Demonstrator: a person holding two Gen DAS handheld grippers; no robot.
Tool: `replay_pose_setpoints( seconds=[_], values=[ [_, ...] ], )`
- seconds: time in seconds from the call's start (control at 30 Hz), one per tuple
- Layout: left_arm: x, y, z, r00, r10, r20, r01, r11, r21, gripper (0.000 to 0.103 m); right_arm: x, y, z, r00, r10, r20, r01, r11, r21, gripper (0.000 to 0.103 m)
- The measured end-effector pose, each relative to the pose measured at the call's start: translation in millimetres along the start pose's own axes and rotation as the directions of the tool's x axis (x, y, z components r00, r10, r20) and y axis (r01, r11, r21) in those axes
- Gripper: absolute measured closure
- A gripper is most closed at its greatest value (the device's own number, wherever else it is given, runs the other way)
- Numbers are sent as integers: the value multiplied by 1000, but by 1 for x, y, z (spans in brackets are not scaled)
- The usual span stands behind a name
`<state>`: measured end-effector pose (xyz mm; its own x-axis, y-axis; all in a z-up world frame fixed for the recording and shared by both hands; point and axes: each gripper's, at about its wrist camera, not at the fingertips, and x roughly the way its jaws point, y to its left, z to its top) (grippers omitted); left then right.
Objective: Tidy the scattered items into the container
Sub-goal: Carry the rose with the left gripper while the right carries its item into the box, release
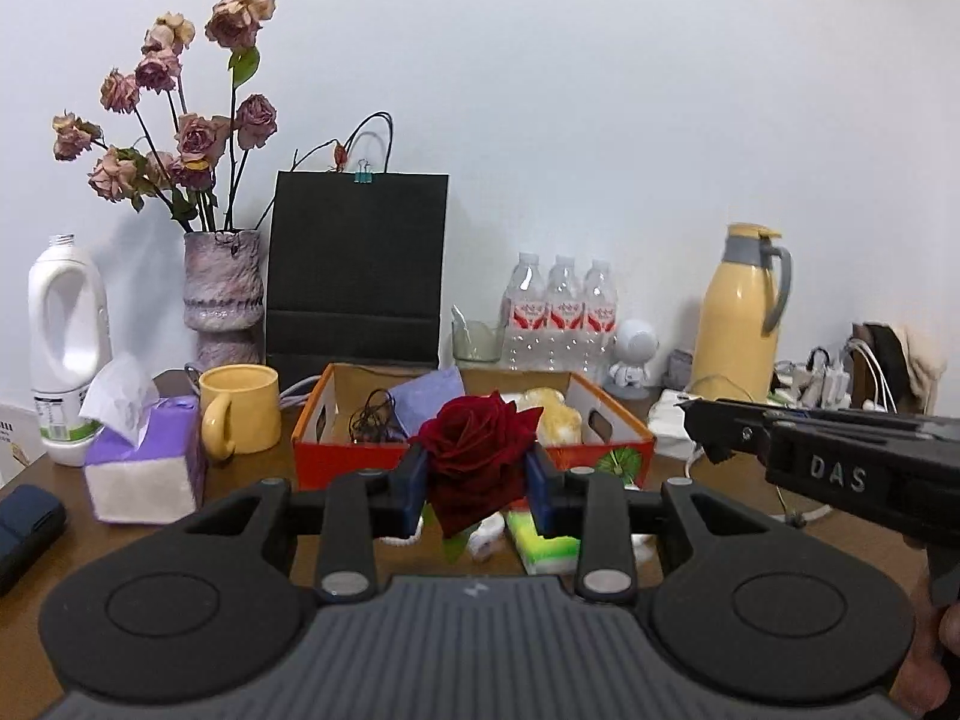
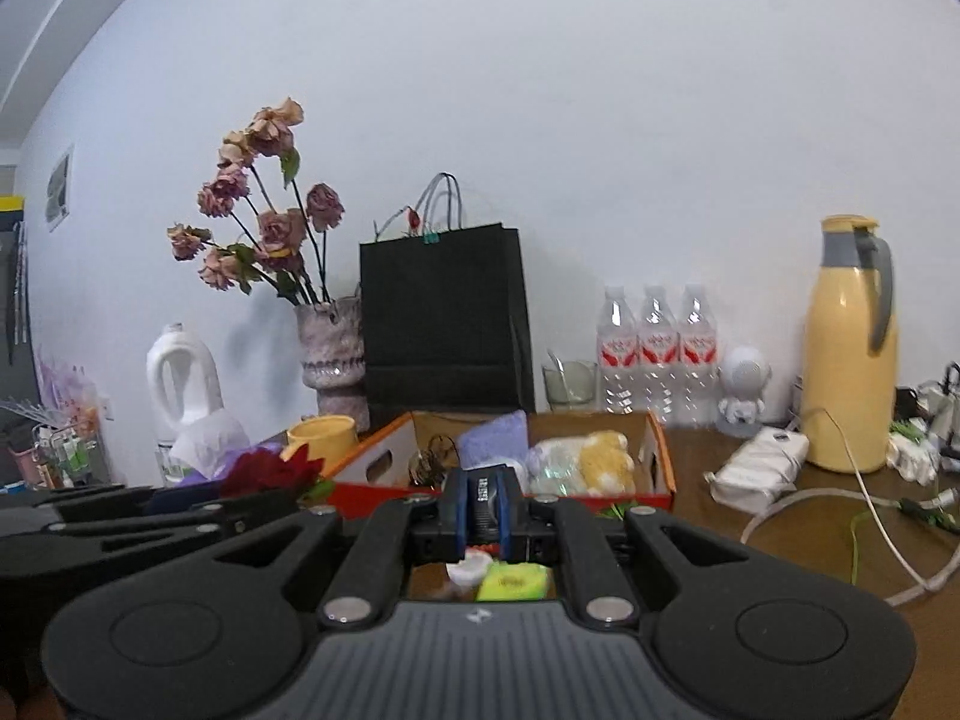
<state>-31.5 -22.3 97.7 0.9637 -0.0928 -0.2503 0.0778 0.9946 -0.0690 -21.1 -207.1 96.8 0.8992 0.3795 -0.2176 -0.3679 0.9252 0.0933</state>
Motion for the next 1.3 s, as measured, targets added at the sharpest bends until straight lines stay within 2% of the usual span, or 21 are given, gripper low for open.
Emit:
replay_pose_setpoints(
  seconds=[0.07,0.23,0.4,0.57,0.67,0.77,0.87,0.93,1.0,1.13,1.3],
  values=[
    [13,8,12,1000,6,10,-6,1000,-8,69,10,-1,12,1000,16,12,-16,1000,-4,94],
    [62,34,42,997,71,7,-71,997,-27,69,52,-6,48,998,60,11,-60,998,10,94],
    [118,59,73,995,89,-53,-91,995,-40,69,105,-7,79,993,112,-35,-111,993,28,94],
    [175,75,94,983,87,-165,-95,995,-41,69,183,-8,95,975,164,-148,-150,983,103,94],
    [213,80,94,960,71,-271,-79,997,-17,69,238,-14,96,947,197,-254,-148,969,199,94],
    [247,87,90,923,63,-378,-82,996,-34,69,289,-22,89,902,221,-371,-113,950,291,94],
    [271,91,81,888,60,-457,-88,995,-42,69,323,-28,78,871,205,-446,-56,944,325,94],
    [280,90,74,870,67,-489,-88,996,-20,69,342,-28,71,846,197,-495,-37,948,315,94],
    [289,87,64,848,87,-522,-91,996,17,69,358,-26,64,811,189,-553,-23,956,293,94],
    [302,77,48,805,70,-589,-29,996,79,69,381,-18,53,749,137,-648,-3,979,203,94],
    [311,76,41,784,85,-615,-29,994,101,65,398,-13,47,698,77,-712,13,993,119,94]
  ],
)
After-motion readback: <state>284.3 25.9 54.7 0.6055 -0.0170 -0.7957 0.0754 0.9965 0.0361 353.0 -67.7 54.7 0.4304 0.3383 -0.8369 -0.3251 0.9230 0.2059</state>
